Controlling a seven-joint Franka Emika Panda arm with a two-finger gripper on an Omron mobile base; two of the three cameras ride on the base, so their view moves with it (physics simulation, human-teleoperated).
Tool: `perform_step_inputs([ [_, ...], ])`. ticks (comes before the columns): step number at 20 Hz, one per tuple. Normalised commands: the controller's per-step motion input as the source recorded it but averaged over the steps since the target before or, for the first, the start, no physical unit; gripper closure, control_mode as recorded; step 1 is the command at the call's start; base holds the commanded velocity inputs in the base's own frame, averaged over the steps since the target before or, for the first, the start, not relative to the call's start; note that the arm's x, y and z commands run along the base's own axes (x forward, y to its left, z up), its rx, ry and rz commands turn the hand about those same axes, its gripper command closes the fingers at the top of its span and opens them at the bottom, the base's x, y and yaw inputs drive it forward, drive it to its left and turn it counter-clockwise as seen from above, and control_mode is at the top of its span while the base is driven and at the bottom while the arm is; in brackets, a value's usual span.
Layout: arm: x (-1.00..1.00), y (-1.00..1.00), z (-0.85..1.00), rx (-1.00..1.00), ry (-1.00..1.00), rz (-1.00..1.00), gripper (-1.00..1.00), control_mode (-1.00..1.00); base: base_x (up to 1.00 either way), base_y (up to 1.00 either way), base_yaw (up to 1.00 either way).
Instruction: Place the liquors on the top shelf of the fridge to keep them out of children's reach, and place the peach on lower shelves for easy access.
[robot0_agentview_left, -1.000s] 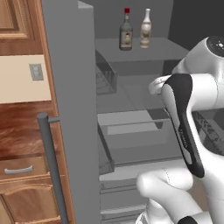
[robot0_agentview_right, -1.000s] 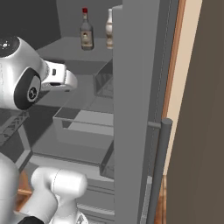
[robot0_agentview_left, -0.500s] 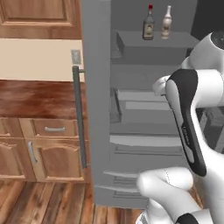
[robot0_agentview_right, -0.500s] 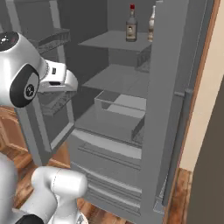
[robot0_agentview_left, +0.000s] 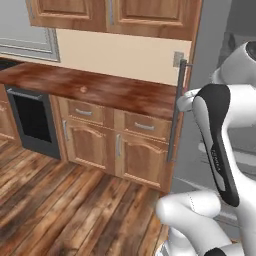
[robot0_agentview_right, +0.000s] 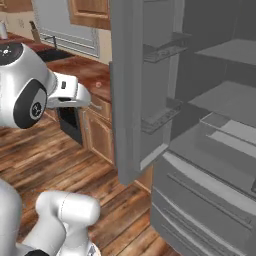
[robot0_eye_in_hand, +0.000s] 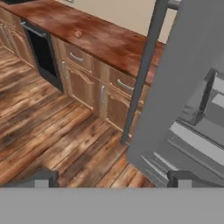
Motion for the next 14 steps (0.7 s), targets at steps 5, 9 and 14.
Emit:
perform_step_inputs([
  [5, 0.00, 0.00, 0.00, 0.00, 0.00, 0.00, -1.00, 1.00, 0.35, 0.99, 0.56],
  [9, 0.00, 0.00, 0.00, 0.00, 0.00, 0.00, -1.00, 1.00, 0.81, 0.65, 0.23],
  [14, 0.00, 0.00, 0.00, 0.00, 0.00, 0.00, -1.00, 1.00, 0.80, 0.12, -0.10],
])
